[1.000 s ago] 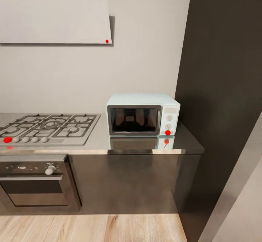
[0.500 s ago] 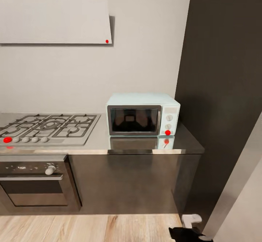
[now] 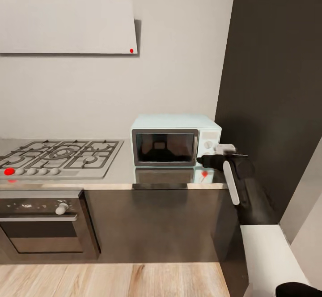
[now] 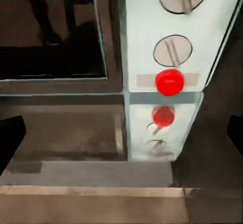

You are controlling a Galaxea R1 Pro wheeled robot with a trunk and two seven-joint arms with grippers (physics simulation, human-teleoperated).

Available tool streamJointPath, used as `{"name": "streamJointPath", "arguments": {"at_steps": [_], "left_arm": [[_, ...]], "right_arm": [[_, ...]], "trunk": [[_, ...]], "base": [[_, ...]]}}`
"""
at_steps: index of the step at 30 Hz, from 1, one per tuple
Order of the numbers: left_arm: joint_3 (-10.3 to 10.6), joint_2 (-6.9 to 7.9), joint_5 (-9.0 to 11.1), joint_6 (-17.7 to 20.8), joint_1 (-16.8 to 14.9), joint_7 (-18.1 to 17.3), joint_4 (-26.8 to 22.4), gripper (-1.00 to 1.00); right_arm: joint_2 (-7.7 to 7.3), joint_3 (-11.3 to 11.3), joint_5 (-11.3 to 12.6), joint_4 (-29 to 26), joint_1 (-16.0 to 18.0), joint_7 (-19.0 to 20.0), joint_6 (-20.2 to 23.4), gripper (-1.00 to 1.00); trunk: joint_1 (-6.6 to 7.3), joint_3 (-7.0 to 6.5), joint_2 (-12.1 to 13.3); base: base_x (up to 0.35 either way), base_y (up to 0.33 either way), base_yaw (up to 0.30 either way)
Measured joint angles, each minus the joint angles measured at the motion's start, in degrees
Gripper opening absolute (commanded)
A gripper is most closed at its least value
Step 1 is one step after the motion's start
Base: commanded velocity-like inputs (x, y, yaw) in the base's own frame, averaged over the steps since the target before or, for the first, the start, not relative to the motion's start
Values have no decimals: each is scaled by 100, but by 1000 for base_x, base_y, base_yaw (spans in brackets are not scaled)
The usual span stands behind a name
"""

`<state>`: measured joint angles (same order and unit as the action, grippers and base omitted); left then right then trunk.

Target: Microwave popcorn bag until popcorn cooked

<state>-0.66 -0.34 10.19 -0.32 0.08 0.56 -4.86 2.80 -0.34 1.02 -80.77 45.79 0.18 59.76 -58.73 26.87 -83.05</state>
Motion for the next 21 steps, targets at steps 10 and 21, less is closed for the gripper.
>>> {"name": "streamJointPath", "arguments": {"at_steps": [10,21], "left_arm": [[6,0,-9,0,0,-4,-16,100],[-1,-7,-9,0,0,0,-17,100]], "right_arm": [[392,-56,-77,2247,67,-236,-3105,100],[333,-59,-111,3162,72,-203,-4242,100]], "trunk": [[-1,1,1],[0,0,0]], "base": [[0,0,0],[5,0,0]]}}
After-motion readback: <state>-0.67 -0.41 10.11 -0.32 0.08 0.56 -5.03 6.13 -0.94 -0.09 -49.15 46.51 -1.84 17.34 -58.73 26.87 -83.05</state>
